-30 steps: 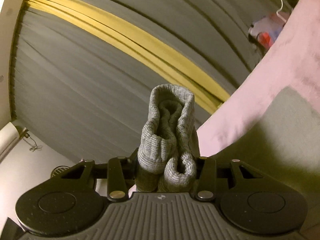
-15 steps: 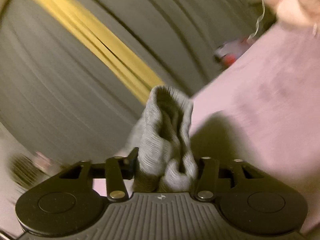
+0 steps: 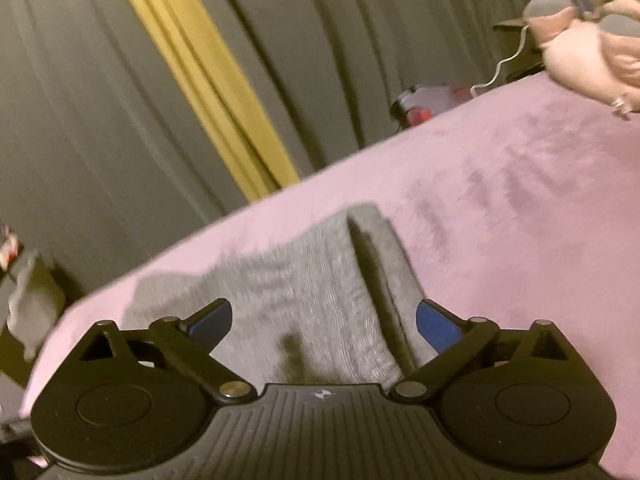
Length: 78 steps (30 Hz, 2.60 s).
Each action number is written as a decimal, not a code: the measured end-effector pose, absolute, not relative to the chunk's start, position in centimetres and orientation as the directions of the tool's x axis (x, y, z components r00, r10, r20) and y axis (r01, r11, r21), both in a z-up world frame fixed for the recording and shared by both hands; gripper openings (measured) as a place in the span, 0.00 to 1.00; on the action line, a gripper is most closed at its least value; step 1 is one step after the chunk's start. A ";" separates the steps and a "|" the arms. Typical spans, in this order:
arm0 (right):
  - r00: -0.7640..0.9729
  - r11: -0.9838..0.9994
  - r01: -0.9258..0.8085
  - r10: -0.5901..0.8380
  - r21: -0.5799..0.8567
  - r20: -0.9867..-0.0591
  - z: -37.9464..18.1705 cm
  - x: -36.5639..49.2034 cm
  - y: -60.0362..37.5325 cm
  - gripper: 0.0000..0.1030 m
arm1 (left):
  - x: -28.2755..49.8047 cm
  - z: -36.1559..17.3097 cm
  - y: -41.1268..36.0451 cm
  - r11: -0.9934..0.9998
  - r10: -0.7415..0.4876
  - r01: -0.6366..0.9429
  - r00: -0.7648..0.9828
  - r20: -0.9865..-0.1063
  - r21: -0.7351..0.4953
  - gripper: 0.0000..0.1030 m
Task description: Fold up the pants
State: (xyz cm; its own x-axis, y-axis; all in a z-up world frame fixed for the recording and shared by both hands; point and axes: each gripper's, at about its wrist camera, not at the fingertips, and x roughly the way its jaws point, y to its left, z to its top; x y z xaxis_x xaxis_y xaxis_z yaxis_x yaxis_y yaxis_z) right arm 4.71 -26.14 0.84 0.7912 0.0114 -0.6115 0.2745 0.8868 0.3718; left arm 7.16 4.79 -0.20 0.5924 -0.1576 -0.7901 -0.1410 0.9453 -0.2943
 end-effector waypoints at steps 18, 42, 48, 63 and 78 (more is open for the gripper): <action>0.601 0.803 0.203 0.350 0.560 -0.719 -5.1 7.9 -32.7 0.97 | 13.5 -3.7 2.1 0.859 -0.438 -0.031 0.469 -0.767 -0.510 0.95; 0.620 0.837 0.059 0.396 0.544 -0.677 -3.8 9.4 -31.1 0.67 | 17.9 -4.5 -2.5 0.864 -0.478 0.145 0.541 -0.692 -0.483 0.49; 0.717 0.793 0.069 0.382 0.605 -0.583 -1.2 7.6 -29.5 0.59 | 17.9 -2.2 -1.6 0.814 -0.542 0.203 0.605 -0.583 -0.545 0.38; 0.806 0.877 0.239 0.059 0.417 -0.588 4.1 13.9 -24.3 0.90 | 17.6 2.1 4.2 0.972 -0.012 -0.105 0.869 -0.494 -0.209 0.97; 0.821 0.987 0.072 0.022 0.141 -0.570 0.7 11.7 -16.1 0.39 | 17.2 -0.2 0.9 0.949 -0.279 0.103 0.716 -0.640 -0.298 0.97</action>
State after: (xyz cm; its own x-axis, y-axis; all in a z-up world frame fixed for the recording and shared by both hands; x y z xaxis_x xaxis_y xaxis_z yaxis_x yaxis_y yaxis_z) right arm 11.66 -16.07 0.67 0.8212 0.0217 -0.5702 0.0718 0.9874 0.1409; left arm 17.16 0.91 -0.16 0.7162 -0.2789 -0.6398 0.1029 0.9489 -0.2984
